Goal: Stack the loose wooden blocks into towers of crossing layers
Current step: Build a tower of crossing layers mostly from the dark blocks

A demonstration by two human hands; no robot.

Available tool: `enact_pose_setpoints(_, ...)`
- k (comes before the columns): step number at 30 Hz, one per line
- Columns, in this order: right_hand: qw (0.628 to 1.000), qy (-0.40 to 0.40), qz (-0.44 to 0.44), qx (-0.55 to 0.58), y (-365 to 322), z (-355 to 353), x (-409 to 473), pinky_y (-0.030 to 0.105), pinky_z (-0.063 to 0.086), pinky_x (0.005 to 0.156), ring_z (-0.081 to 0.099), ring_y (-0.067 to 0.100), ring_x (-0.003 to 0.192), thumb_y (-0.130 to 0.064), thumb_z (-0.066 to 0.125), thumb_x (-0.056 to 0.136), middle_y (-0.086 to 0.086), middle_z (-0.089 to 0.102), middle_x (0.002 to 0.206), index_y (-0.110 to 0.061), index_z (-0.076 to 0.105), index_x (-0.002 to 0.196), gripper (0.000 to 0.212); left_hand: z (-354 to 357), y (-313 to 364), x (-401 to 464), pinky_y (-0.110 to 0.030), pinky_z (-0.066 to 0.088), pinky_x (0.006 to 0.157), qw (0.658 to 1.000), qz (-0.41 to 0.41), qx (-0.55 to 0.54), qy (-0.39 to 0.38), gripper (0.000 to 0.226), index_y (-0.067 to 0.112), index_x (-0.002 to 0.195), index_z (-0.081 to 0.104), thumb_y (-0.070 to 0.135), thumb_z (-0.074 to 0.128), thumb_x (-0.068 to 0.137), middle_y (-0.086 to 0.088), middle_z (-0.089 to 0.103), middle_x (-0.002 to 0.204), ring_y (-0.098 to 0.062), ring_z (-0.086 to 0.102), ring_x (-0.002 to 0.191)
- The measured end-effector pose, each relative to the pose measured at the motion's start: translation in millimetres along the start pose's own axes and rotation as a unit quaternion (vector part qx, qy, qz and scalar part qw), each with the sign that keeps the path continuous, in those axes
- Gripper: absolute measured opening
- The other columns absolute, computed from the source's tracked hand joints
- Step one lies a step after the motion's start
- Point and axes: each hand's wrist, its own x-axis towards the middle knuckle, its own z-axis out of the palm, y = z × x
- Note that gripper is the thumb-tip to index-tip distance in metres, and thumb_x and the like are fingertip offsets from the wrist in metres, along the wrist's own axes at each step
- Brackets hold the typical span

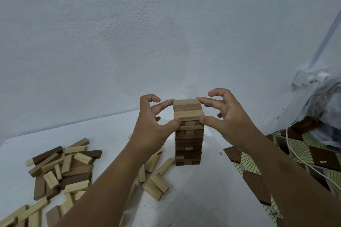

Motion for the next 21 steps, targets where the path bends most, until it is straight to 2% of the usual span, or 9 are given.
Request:
enact_pose_setpoints(9, 1.000, 0.004, -0.001, 0.002, 0.7, 0.1, -1.6, 0.034, 0.039, 0.098, 0.053, 0.000, 0.117, -0.015, 0.077, 0.080, -0.026, 0.065, 0.120, -0.034, 0.042, 0.116, 0.054, 0.3, 0.5, -1.4, -0.024, 0.038, 0.094, 1.000, 0.003, 0.005, -0.008, 0.058, 0.035, 0.120, 0.031, 0.018, 0.074, 0.084, 0.029, 0.062, 0.123, -0.002, 0.050, 0.114)
enact_pose_setpoints(13, 1.000, 0.000, -0.004, -0.002, -0.7, 0.4, -1.8, 0.036, 0.039, 0.099, 0.053, 0.000, 0.117, -0.014, 0.077, 0.080, -0.026, 0.065, 0.120, -0.034, 0.041, 0.116, 0.054, -0.4, 1.2, -1.9, -0.025, 0.040, 0.091, 1.000, 0.000, 0.000, -0.008, 0.060, 0.039, 0.121, 0.032, 0.019, 0.075, 0.083, 0.031, 0.061, 0.124, -0.007, 0.051, 0.113)
enact_pose_setpoints(18, 1.000, 0.000, -0.005, -0.009, 0.1, 1.1, -1.1, 0.037, 0.040, 0.100, 0.052, -0.001, 0.118, -0.016, 0.077, 0.080, -0.027, 0.064, 0.121, -0.035, 0.041, 0.116, 0.054, -0.2, 0.5, -1.1, -0.029, 0.042, 0.097, 1.000, 0.006, 0.005, -0.012, 0.062, 0.041, 0.123, 0.032, 0.019, 0.074, 0.084, 0.028, 0.060, 0.127, -0.012, 0.053, 0.109)
enact_pose_setpoints(21, 1.000, -0.002, -0.005, -0.003, 2.3, -0.3, -0.9, 0.037, 0.040, 0.104, 0.052, -0.002, 0.121, -0.016, 0.078, 0.080, -0.024, 0.062, 0.125, -0.037, 0.042, 0.117, 0.056, -1.1, -0.5, -1.2, -0.026, 0.041, 0.099, 1.000, 0.008, 0.004, -0.021, 0.066, 0.043, 0.125, 0.031, 0.020, 0.076, 0.083, 0.027, 0.056, 0.132, -0.006, 0.050, 0.120)
